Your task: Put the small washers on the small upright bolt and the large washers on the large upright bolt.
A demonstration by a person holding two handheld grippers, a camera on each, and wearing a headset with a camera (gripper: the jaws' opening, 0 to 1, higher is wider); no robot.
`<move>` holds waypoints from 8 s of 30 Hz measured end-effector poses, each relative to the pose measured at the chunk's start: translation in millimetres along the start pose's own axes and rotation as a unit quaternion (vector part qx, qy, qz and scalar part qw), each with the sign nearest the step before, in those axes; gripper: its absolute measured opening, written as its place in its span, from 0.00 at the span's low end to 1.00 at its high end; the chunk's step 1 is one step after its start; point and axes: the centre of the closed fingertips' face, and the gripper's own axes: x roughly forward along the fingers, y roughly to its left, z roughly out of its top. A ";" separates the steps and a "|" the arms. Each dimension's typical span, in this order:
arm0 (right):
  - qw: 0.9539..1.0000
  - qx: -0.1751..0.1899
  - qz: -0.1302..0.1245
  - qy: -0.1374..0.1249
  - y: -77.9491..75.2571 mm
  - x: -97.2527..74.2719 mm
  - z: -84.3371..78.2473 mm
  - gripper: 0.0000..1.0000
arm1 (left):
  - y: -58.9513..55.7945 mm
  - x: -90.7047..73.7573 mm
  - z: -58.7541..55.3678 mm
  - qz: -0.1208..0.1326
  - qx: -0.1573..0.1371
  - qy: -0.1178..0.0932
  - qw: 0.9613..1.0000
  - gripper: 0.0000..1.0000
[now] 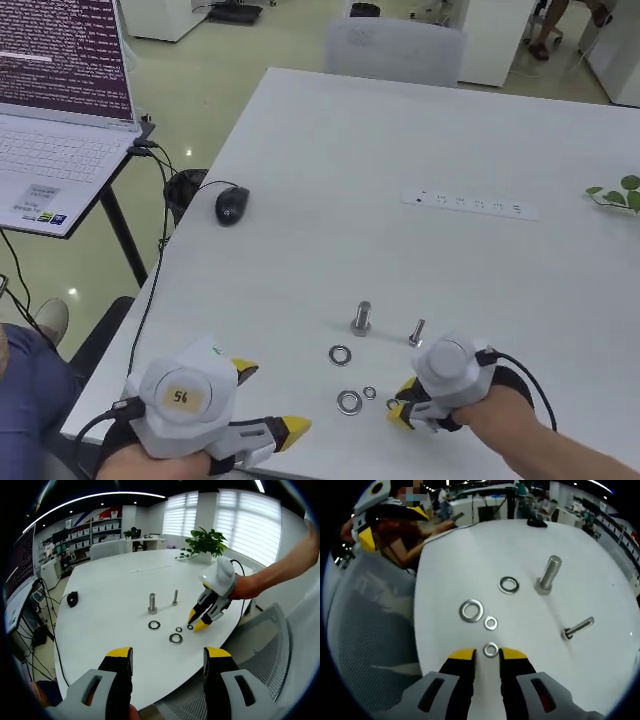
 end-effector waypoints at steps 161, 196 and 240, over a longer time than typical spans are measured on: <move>0.994 0.034 -0.094 -0.049 -104.6 -69.2 28.4 0.13 | 6.3 4.1 1.3 0.005 -0.017 -0.007 1.000 0.56; 0.997 -0.027 -0.068 0.028 -117.5 -46.5 32.9 0.14 | 15.0 0.2 -2.0 0.016 -0.027 -0.005 0.999 0.56; 0.997 0.025 -0.066 0.015 -121.8 -36.3 26.0 0.22 | 16.0 -2.5 -3.9 0.020 -0.030 -0.004 0.999 0.56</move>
